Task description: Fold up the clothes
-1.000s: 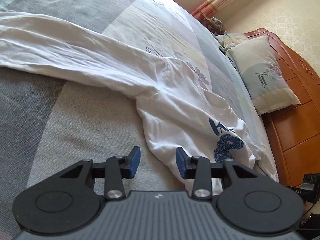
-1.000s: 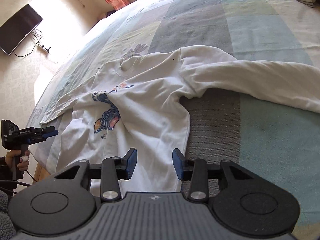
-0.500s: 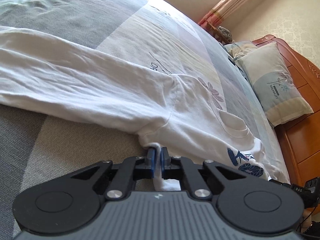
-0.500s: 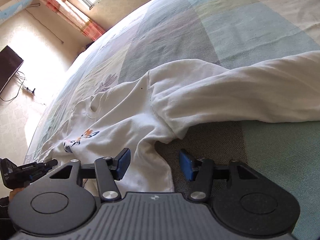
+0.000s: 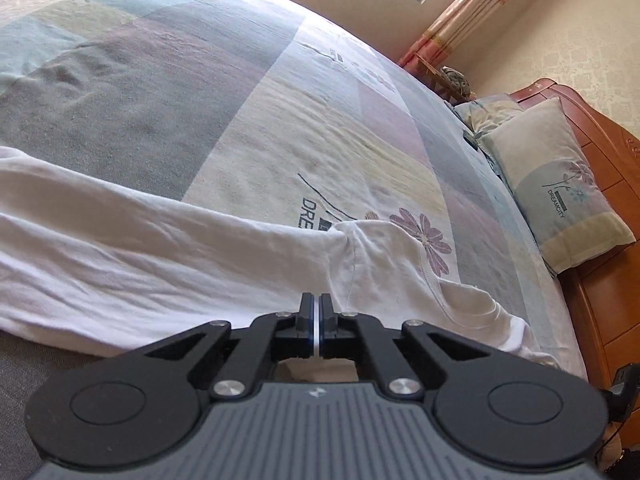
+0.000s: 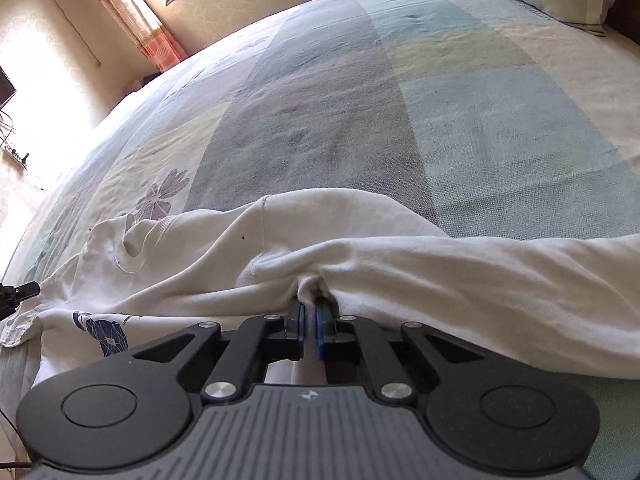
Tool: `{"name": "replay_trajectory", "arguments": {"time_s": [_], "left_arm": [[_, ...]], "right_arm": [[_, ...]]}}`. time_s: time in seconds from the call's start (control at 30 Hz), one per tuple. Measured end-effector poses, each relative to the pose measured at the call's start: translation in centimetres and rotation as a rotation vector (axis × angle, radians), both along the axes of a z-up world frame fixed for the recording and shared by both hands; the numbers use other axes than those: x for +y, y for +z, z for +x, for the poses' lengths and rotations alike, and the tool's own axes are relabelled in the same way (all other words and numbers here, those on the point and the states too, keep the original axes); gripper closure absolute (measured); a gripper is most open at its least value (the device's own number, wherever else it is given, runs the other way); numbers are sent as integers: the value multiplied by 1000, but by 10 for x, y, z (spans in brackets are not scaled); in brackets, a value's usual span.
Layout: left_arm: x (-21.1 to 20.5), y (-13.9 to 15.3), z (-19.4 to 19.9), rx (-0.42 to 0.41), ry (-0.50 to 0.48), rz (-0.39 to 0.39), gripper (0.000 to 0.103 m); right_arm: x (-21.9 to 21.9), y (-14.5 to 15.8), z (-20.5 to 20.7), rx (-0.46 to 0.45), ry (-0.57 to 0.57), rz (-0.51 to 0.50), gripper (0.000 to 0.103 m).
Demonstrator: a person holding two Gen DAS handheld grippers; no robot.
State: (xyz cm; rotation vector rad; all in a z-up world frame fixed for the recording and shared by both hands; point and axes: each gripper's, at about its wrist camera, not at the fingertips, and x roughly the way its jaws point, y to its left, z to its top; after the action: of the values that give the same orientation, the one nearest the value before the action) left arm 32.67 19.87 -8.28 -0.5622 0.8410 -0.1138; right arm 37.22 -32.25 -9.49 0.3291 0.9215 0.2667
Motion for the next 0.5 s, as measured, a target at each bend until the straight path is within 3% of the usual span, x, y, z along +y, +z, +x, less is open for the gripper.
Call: {"name": "replay_trajectory", "arguments": {"time_s": [0.07,0.13,0.23,0.37,0.5], "left_arm": [[0,-6,-21,17,-10,-52,90],[0,-23,-42,53,-32,-124,78],[-2,-45,-53,74,-51,-161,74],[5,-58,-37,31,-35,-281,71],[4,-70,-12,49,-62,-395,71]], "right_arm": [[0,4,-10,-1,-14,-15,85],[1,7,-20,-5,-22,6,66],[2,11,-36,-11,-32,47,52],[3,17,-56,-19,-45,101,51],[12,24,-66,-33,-34,121,51]]}}
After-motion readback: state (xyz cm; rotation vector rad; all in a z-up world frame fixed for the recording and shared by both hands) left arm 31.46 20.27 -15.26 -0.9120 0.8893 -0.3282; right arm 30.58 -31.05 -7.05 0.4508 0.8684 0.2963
